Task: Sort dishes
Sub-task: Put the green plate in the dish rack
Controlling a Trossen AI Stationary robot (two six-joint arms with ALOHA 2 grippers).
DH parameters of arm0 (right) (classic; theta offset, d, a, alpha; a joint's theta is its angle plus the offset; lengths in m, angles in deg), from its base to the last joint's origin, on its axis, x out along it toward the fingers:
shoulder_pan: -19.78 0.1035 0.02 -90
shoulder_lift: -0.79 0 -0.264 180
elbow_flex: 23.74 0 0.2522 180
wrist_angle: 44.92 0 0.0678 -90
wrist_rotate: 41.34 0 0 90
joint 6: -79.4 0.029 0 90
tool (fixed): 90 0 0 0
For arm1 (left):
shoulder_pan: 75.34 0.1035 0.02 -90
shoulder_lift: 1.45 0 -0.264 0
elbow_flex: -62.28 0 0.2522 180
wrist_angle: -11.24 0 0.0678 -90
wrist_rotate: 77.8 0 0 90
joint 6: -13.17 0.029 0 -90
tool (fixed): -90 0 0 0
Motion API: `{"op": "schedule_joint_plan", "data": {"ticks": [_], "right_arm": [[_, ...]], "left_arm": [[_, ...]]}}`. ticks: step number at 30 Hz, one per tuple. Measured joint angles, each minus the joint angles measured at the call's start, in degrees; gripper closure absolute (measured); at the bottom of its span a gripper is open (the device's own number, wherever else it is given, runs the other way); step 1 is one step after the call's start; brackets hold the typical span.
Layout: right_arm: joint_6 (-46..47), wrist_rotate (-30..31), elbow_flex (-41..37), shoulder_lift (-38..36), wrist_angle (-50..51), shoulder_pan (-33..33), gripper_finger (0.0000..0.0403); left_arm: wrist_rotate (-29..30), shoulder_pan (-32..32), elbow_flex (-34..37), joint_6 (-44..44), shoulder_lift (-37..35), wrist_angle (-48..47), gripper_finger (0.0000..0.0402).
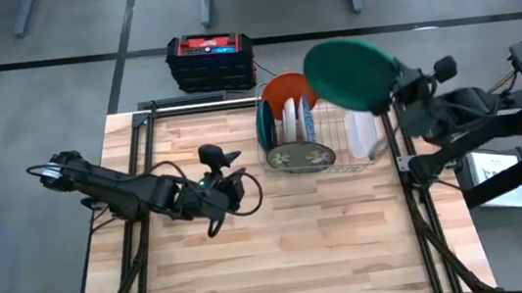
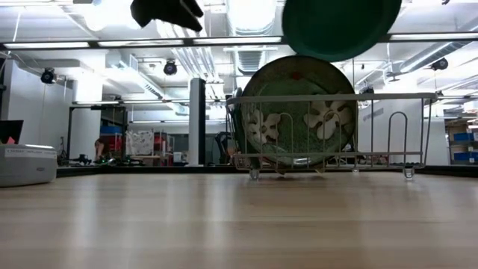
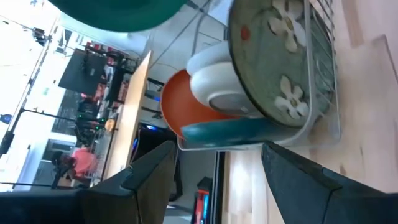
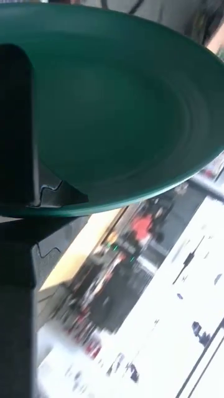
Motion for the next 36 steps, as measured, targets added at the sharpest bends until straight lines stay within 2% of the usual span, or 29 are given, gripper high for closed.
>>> {"op": "schedule_joint_plan", "data": {"ticks": [5,9,14,17,21,24,26,29,31,34,36], "right_arm": [[6.51,0.0,-0.15,0.49,0.0,-9.53,0.0403],[13.28,-1.61,-0.42,3.51,0.03,-13.62,0.0403],[19.69,-0.55,-3.77,7.55,3.74,-16.4,0.0403],[23.56,-0.47,-6.13,8.44,10.03,-17.63,0.0403],[31.68,-0.4,-8.63,7.56,20.55,-17.49,0.0403],[39.5,-0.2,-9.58,5.76,24.09,-17.03,0.0403],[40.12,-0.15,-9.7,4.82,24.19,-16.26,0.0403],[40.0,-0.15,-9.7,3.56,24.03,-14.31,0.0403],[39.34,-0.25,-9.7,2.35,24.04,-12.1,0.0403],[39.0,-3.89,-9.7,0.42,24.0,-6.51,0.0403],[39.85,-6.3,-9.7,-0.66,23.97,-1.79,0.0403]], "left_arm": [[0.02,0.35,-2.62,0.17,0.0,-0.02,0.0171],[0.11,1.01,-4.8,1.06,0.0,-0.24,0.0171],[0.16,2.16,-6.42,1.7,0.0,-0.31,0.0171],[0.14,3.05,-6.35,2.13,0.0,-0.34,0.0171],[-0.03,5.14,-5.77,2.58,0.12,-0.23,0.0171],[-1.74,7.86,-5.47,4.85,0.15,1.25,0.0171],[-9.71,10.64,-5.46,9.77,0.17,5.04,0.0171],[-32.47,15.79,-5.92,20.61,0.17,10.6,0.0171],[-45.21,19.86,-7.97,25.83,0.17,11.77,0.0171],[-60.5,27.94,-12.41,25.53,0.14,12.59,0.0171],[-74.94,34.72,-15.03,21.14,0.85,12.7,0.0171]]}}
